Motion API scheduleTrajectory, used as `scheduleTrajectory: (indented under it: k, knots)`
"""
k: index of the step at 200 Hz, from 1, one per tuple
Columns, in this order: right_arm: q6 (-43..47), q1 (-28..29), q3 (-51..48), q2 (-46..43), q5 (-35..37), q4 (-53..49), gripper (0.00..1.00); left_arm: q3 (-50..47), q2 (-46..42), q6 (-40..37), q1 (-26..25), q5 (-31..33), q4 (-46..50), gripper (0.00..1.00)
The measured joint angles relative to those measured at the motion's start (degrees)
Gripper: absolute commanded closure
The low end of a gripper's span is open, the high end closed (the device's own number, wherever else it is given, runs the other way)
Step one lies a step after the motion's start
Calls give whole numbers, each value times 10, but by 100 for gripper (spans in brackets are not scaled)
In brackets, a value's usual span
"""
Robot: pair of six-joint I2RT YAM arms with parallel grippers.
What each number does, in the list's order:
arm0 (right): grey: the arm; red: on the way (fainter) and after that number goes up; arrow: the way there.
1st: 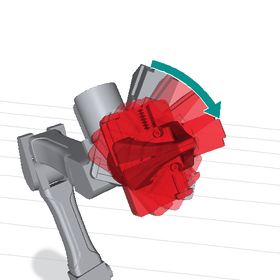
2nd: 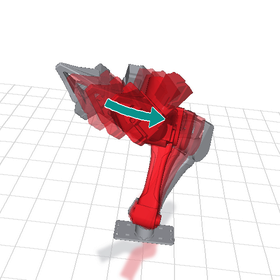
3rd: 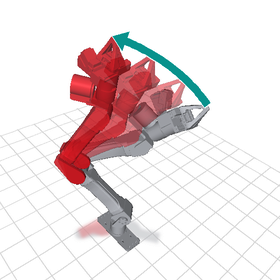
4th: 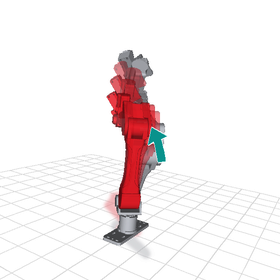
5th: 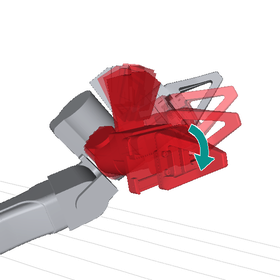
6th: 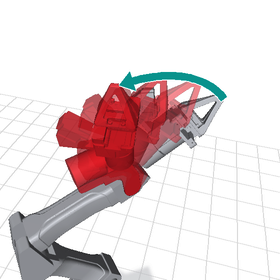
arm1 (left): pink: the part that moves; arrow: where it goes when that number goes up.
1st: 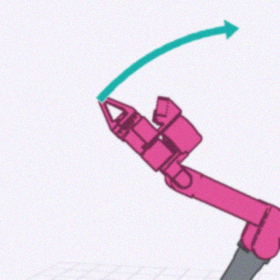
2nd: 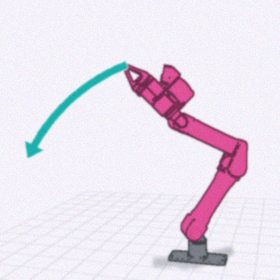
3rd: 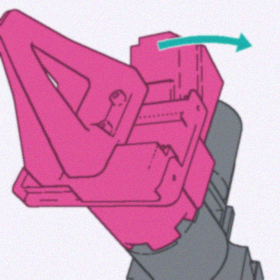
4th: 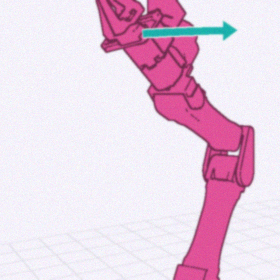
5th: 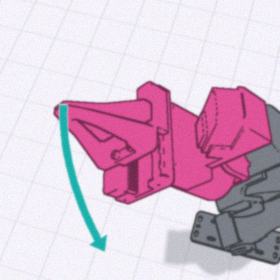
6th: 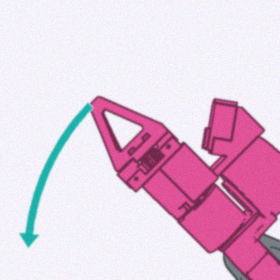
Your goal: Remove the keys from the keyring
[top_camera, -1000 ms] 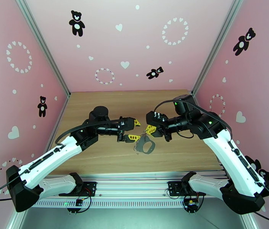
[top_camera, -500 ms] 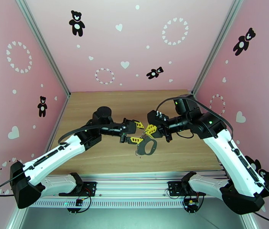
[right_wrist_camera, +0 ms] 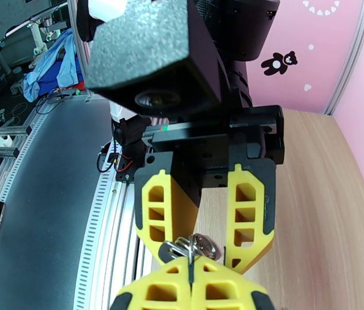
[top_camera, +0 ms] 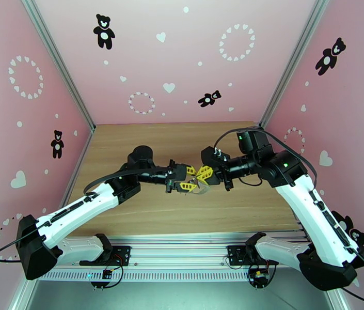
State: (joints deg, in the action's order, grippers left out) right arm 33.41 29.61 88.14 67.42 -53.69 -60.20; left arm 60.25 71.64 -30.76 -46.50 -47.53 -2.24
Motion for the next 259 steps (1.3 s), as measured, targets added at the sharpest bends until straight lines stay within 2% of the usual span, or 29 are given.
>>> scheduleTrajectory:
  k: [25,59,110,138,198,259]
  knots:
    - [0,0,-2,0,0,1,100,-5,0,13,0,-1,-10,69]
    - [0,-1,-7,-1,0,4,100,-5,0,34,0,-1,-21,80]
    - [0,-1,-9,-6,2,8,100,-5,0,46,0,0,-30,86]
    - [-4,1,-19,-18,22,21,100,-5,0,89,0,11,-32,87]
    - [-3,60,-30,-54,167,40,100,-5,0,194,1,30,-34,90]
    - [3,161,-36,-65,353,66,100,7,-3,254,3,54,-14,93]
